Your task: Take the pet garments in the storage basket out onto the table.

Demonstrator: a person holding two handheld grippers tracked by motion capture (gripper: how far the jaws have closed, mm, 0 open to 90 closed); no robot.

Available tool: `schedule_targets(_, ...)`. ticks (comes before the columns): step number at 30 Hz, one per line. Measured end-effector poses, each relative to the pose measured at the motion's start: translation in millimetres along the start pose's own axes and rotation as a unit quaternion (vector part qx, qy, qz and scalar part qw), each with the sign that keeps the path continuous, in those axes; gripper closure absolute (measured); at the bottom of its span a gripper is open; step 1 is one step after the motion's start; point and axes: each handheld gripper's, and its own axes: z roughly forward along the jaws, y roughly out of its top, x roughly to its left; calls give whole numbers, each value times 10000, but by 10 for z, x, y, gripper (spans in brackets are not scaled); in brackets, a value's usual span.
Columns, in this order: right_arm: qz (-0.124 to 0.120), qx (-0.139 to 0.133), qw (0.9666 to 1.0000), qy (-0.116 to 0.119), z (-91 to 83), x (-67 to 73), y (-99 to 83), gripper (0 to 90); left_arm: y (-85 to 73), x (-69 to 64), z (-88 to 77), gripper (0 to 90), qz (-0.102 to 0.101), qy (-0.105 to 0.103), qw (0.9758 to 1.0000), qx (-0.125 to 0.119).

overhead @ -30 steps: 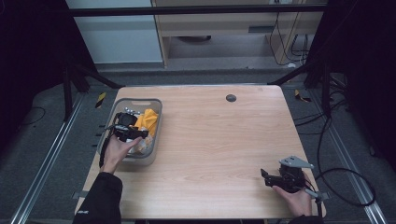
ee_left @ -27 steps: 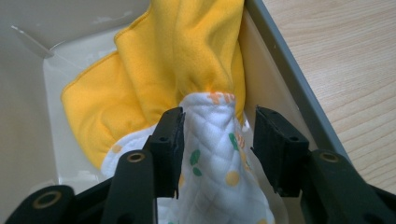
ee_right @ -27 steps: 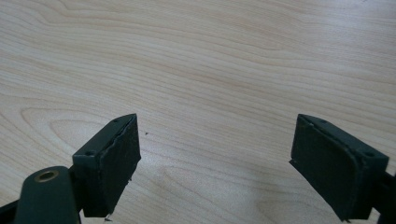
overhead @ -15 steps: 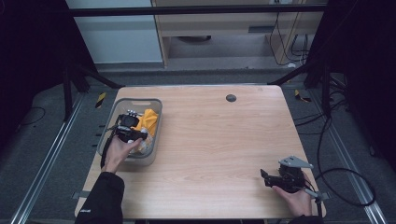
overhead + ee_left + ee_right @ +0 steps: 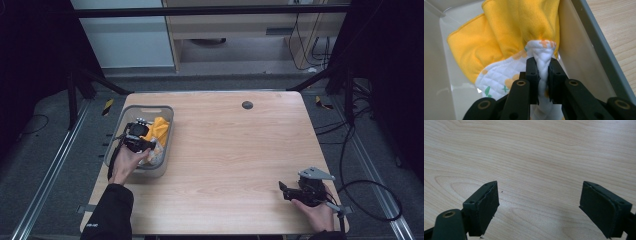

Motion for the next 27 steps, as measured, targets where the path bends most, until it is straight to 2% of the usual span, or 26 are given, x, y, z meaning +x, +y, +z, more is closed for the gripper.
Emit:
schedule_targets(6,-5,7,10000,-2,0,3,-1,155,18,-4,-83,822,34,-5,10000,-29)
schedule_targets(11,1,12,10000,9,-2,5,0,154,41,3,-220,825,27,-7,9998,-186)
schedule_targets(27,-46,-17,10000,-18,-3,7,1,154,58,22,-517,829,38,-53,9991,-413)
